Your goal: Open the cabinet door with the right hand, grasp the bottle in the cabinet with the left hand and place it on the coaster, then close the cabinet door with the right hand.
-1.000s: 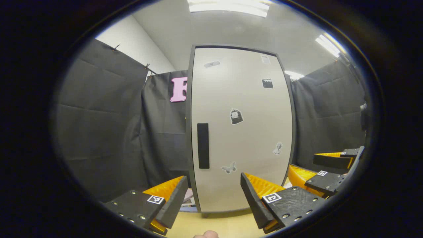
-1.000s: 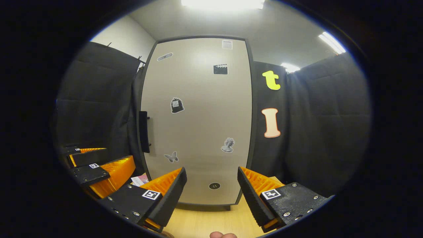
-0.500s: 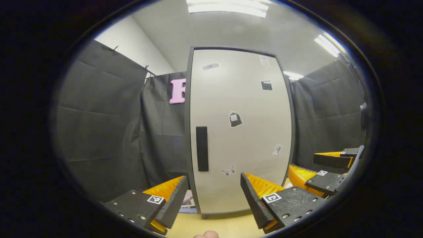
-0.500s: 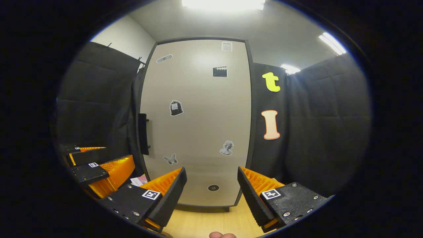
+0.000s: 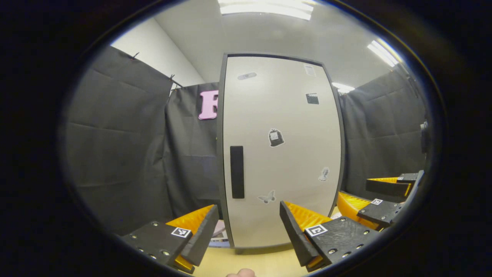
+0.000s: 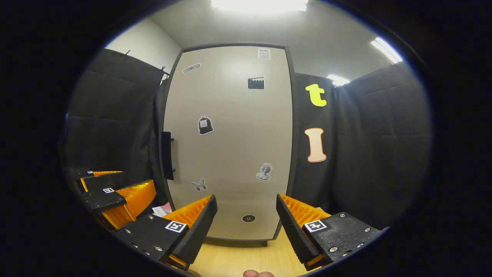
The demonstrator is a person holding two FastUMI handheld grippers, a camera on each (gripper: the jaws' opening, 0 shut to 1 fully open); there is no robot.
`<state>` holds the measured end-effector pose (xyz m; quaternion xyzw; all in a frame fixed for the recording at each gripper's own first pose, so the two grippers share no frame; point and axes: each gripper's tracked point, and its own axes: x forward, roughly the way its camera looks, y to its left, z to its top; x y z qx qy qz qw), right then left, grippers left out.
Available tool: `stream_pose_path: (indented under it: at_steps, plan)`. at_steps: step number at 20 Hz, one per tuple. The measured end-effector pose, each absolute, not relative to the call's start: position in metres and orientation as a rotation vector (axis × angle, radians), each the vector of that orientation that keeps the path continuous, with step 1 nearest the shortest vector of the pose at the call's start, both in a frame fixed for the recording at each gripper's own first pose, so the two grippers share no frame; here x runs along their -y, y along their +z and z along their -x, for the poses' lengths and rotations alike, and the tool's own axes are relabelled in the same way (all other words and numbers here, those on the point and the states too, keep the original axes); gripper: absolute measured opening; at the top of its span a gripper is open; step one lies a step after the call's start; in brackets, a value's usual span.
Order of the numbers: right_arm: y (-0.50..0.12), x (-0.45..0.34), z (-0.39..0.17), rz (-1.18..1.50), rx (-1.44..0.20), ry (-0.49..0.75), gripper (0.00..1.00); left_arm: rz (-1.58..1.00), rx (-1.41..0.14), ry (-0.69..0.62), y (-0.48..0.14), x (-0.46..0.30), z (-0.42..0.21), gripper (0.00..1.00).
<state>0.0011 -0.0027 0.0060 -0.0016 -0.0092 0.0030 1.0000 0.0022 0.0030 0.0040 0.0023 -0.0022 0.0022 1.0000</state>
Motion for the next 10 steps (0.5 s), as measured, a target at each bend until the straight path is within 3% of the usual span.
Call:
stream_pose_path:
  at_steps: [1,2,3,8,9,10]
  plan:
    - [0.007,0.003,-0.002,0.005,0.02,0.006,0.95,-0.003,0.006,0.004,0.004,-0.003,-0.001,0.87]
    - [0.007,0.002,-0.002,0.007,0.023,0.009,0.95,-0.003,0.007,0.004,0.005,-0.003,0.0,0.96]
    - [0.008,0.001,-0.002,0.009,0.026,0.012,0.95,-0.006,0.007,0.008,0.004,-0.005,0.0,0.87]
    - [0.014,-0.013,-0.01,0.024,0.037,0.04,0.95,-0.02,-0.002,0.035,0.001,-0.02,0.008,0.87]
    - [0.016,-0.018,-0.013,0.027,0.042,0.051,0.95,-0.026,-0.006,0.043,-0.002,-0.024,0.01,0.96]
    - [0.017,-0.022,-0.017,0.032,0.046,0.06,0.95,-0.022,0.0,0.048,-0.001,-0.03,0.014,0.92]
